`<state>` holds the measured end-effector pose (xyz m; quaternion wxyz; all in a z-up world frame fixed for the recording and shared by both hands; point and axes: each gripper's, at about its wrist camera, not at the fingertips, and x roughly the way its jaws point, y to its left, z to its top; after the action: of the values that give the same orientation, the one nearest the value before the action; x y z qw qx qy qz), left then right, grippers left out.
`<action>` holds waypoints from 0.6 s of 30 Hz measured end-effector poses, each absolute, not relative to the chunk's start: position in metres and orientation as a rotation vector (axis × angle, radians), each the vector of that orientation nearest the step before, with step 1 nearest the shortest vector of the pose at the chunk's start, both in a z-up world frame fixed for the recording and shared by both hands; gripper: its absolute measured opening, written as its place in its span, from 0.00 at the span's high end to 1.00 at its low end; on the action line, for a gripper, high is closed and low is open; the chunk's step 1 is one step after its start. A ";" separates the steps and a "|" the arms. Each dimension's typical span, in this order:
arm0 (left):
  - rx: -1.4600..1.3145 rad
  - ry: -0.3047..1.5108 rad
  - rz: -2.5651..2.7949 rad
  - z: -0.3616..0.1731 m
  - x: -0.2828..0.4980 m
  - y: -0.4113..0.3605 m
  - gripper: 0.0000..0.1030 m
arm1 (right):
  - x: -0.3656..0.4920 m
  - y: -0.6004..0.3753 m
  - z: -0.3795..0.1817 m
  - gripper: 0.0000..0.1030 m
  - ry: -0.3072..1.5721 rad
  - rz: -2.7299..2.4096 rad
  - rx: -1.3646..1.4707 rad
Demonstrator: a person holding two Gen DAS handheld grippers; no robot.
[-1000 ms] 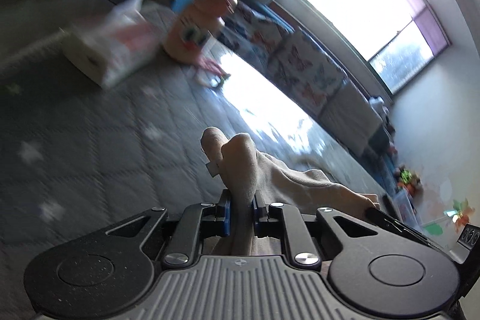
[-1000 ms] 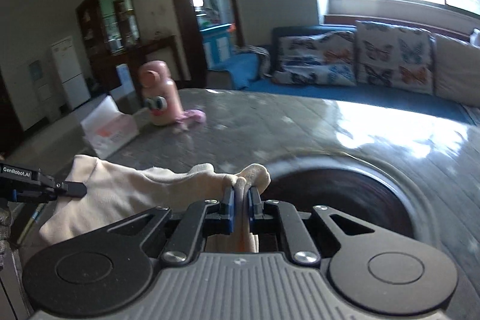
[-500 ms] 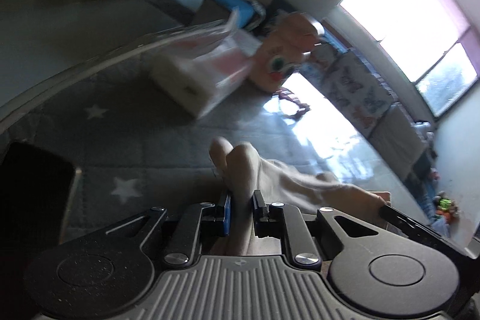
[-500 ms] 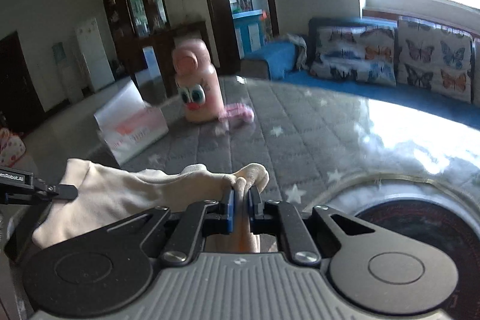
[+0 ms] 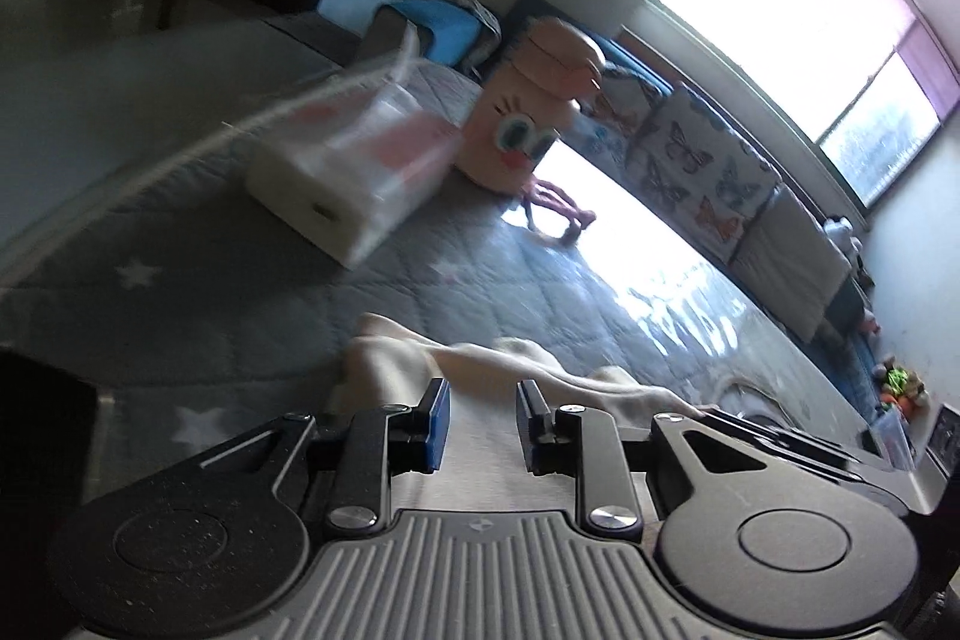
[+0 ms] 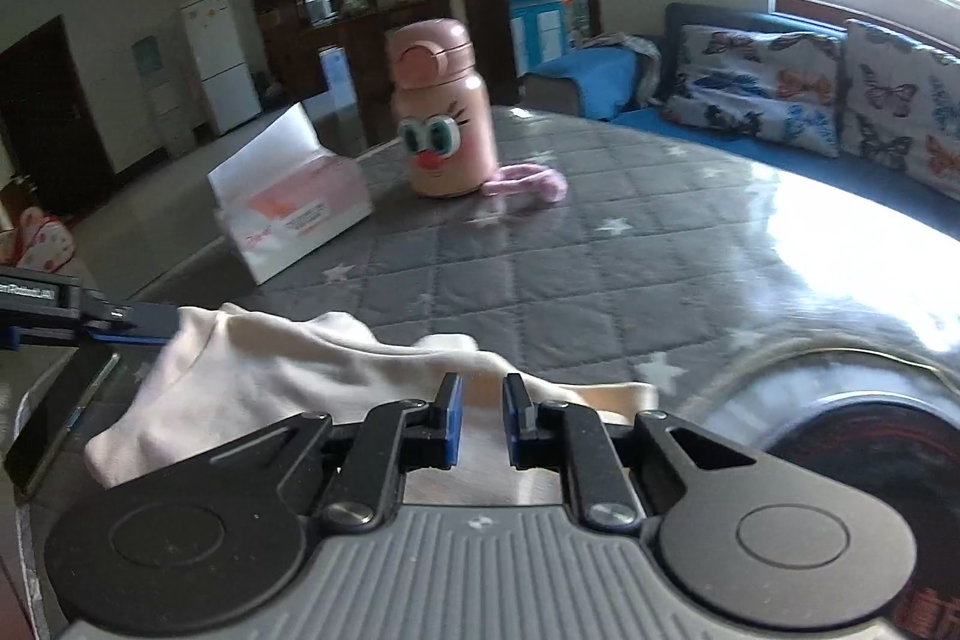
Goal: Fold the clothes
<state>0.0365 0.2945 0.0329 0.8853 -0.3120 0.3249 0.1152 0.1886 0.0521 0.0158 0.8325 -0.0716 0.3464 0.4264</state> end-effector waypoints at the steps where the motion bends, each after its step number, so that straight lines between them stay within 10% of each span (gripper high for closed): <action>1: -0.645 0.683 0.229 0.031 0.042 0.292 0.75 | 0.190 0.056 0.014 0.86 0.738 0.912 -0.151; 18: -0.642 0.748 0.188 0.008 0.093 0.281 0.76 | 0.198 0.091 -0.007 0.83 0.763 0.958 -0.179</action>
<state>0.0930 0.2807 0.0076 0.8767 -0.3078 0.3585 0.0903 0.1984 0.0907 -0.0072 0.8146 -0.0838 0.3578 0.4488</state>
